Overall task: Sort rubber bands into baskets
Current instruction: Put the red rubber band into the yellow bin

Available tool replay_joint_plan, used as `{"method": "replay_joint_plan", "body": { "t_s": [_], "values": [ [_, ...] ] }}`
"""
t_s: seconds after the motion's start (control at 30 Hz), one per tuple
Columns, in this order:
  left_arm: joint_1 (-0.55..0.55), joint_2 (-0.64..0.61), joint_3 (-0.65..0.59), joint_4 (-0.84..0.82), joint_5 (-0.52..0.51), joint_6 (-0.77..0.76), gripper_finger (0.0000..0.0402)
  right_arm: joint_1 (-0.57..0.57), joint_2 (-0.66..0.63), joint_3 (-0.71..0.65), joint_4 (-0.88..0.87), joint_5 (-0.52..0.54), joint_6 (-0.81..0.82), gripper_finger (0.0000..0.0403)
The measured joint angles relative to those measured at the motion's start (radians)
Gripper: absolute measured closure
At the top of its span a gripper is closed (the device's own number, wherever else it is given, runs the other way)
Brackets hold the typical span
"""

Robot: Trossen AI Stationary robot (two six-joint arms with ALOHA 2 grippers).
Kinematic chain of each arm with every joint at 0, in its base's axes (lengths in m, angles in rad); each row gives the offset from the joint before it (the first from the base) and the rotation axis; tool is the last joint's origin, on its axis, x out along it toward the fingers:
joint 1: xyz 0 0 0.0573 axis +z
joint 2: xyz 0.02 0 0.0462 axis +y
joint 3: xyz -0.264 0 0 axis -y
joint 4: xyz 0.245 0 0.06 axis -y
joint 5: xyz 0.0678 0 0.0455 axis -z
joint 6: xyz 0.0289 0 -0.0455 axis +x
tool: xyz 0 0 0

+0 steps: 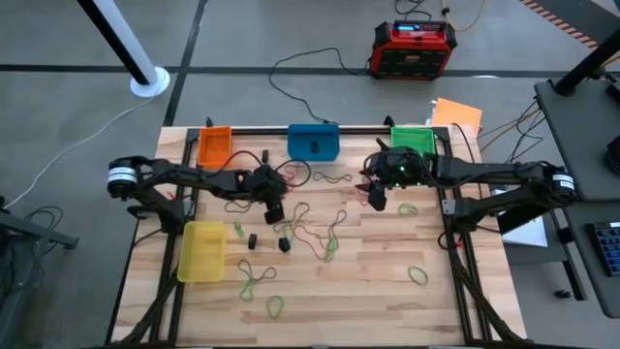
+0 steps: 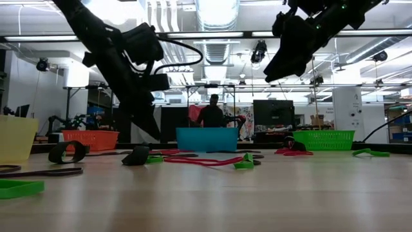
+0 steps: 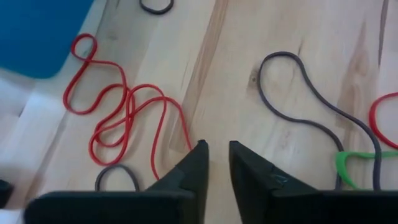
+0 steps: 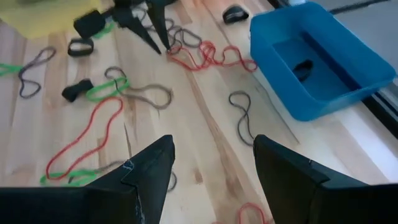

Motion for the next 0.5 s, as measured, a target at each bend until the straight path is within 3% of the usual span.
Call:
{"method": "replay_joint_plan", "body": {
  "t_s": [0.3, 0.5],
  "values": [
    [0.004, 0.062, 0.000, 0.051, -0.090, 0.058, 0.0232, 0.000, 0.000, -0.099, 0.179, -0.008, -0.003, 0.0188],
    [0.019, 0.133, 0.000, 0.123, -0.096, 0.068, 0.0207, 0.000, 0.000, -0.125, 0.223, -0.013, -0.004, 0.0188]
  ]
}}
